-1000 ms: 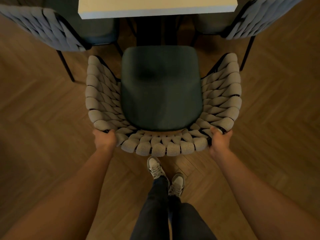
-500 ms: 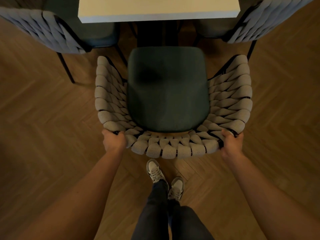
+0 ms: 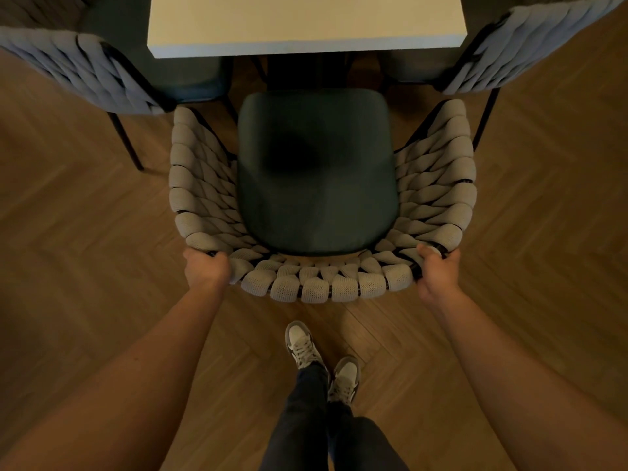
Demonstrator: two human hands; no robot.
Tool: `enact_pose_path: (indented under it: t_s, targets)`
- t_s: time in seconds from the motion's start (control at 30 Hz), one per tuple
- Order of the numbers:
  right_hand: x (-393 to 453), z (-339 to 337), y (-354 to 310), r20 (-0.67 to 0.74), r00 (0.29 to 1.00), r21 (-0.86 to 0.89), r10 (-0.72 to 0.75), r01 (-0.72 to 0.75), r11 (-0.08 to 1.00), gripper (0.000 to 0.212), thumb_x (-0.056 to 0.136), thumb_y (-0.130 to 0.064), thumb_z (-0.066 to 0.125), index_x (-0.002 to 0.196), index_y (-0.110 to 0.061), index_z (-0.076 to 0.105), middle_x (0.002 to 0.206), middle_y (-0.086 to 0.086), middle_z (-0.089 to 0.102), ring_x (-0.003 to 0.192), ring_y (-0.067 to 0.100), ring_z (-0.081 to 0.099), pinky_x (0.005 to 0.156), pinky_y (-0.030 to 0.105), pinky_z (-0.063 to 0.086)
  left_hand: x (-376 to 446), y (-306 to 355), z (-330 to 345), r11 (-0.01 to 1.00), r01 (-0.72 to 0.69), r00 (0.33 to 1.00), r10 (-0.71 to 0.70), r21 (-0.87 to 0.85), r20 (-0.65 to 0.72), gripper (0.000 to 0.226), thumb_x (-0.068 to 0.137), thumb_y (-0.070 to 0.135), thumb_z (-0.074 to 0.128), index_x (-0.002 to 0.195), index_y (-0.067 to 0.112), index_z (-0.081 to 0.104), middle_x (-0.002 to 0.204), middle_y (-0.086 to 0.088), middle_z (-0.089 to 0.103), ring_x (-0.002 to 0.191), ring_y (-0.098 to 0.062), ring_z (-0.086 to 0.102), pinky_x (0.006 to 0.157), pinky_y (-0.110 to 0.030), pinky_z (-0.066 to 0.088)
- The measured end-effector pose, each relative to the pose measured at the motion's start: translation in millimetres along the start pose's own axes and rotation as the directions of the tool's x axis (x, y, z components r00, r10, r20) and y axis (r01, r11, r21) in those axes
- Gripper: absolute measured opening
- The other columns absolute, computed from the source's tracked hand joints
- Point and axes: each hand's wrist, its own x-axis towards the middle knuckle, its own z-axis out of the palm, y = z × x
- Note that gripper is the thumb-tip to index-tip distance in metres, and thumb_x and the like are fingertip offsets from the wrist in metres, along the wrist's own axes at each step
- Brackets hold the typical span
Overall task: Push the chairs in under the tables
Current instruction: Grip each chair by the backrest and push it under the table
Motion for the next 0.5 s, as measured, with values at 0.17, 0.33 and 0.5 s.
enact_pose_path:
  t_s: [0.17,0.33,0.5]
  targets:
    - [0.5,0.4,-0.2,-0.014,1.000,0.011,0.014,-0.014,1.000,0.059,0.094,0.000,0.060,0.145,-0.020,0.038,0.129,0.009,0.059,0.111,0.027,0.062,0.090,0.043,0.054,-1.1,-0.1,-1.3,1.000,-0.009,1.000,0.009,0.002,0.019,0.055,0.095,0.019,0.057,0.142,0.013,0.029,0.131,-0.018,0.049,0.112,-0.039,0.055,0.091,-0.056,0.053]
    - [0.3,-0.2,-1.4,-0.015,1.000,0.029,0.023,-0.023,0.999,0.056,0.094,0.000,0.060,0.143,-0.020,0.041,0.129,0.010,0.060,0.112,0.029,0.063,0.095,0.049,0.054,-2.4,0.9,-0.8,1.000,-0.005,1.000,0.005,0.010,0.019,0.058,0.094,0.022,0.057,0.143,0.014,0.027,0.131,-0.019,0.049,0.111,-0.040,0.056,0.090,-0.056,0.053]
    - [0.3,0.8,-1.3,-0.033,0.999,0.041,0.028,-0.026,0.999,0.057,0.093,0.000,0.062,0.142,-0.020,0.043,0.127,0.010,0.061,0.109,0.027,0.064,0.092,0.047,0.055,-0.9,-0.1,-0.4,1.000,-0.010,1.000,0.009,0.014,0.025,0.059,0.096,0.021,0.057,0.145,0.013,0.025,0.134,-0.019,0.048,0.113,-0.040,0.055,0.091,-0.056,0.053]
